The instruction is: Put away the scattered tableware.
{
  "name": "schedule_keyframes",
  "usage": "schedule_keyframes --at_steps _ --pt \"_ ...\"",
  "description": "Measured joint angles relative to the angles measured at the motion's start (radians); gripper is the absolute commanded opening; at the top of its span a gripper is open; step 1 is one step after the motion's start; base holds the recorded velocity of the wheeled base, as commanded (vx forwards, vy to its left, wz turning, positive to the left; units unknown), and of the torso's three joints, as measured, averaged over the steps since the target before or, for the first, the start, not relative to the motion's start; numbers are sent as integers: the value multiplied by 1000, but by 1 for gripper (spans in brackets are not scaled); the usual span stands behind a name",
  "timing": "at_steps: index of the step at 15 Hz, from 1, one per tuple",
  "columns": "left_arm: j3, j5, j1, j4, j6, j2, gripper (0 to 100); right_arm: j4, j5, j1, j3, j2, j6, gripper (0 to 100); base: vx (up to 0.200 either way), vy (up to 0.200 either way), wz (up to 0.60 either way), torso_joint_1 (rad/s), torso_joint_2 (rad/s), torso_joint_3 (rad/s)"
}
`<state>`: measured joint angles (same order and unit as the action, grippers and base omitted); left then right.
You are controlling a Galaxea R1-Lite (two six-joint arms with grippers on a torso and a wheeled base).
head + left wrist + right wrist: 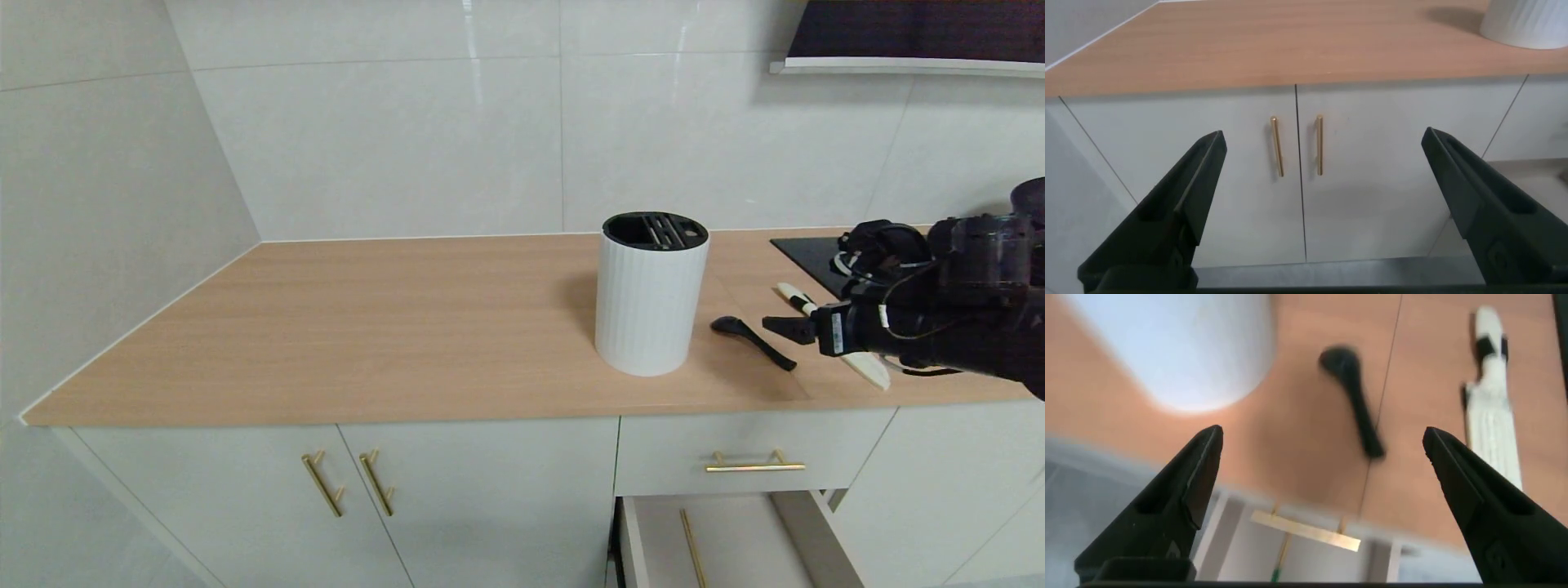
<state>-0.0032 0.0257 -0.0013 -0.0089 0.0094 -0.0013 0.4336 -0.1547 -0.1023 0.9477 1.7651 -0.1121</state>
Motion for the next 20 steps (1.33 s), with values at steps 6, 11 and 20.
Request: schedule_keyframes --at_steps 6,11,20 --pt "0 0 0 -1 0 0 100 6 -5 20 152 232 -26 100 0 0 0 0 0 0" --pt "0 0 0 0 0 0 100 49 -4 21 169 317 -33 100 0 0 0 0 0 0" --pt "0 0 0 0 0 0 100 66 -1 42 213 406 -28 0 0 0 0 0 0 0"
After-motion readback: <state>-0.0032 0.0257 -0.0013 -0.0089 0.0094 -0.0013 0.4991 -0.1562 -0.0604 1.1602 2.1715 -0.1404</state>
